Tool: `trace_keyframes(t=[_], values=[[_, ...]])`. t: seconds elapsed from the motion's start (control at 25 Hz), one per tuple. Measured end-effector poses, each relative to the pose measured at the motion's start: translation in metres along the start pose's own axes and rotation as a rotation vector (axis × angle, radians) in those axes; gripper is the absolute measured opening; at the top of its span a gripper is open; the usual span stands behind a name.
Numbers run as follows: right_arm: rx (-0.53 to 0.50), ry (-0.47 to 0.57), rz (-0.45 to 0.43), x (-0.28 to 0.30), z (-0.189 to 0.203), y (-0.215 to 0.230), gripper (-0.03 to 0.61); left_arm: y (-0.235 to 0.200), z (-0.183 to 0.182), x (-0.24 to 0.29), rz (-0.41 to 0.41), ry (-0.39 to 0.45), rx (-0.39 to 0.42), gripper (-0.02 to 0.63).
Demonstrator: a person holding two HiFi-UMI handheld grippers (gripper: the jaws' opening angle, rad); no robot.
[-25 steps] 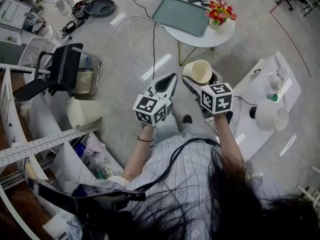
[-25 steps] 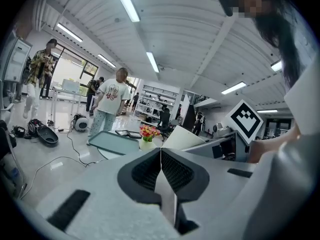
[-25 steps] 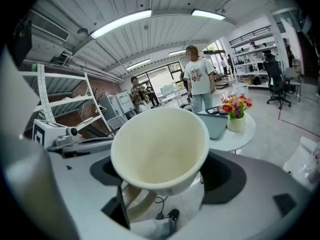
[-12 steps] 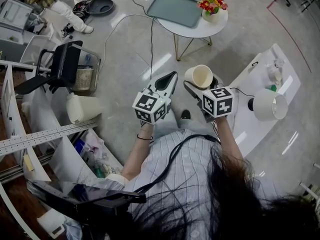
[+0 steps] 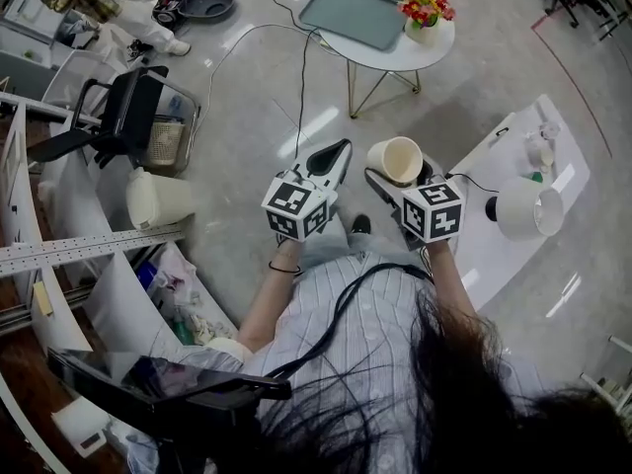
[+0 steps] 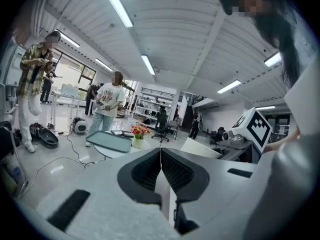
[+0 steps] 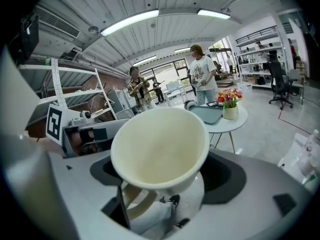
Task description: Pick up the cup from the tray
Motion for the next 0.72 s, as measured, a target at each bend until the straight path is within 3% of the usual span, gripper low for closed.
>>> trace_keyframes(t=[0.72], values=[[-0.019,0.0,-0.02,-0.003,0.002,-0.015,0.42,0.001,0.004,-0.012,-0.003,-0.004,0.008,0.014]])
Point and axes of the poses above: the fingertips, and each gripper's own axes: x forward along the fingers, y to its right, z out of its underside, the point moved 2 cm from there along -x, backward along the fingers, and after that the axes turned 3 degrees about x, right-handed, at the moved point
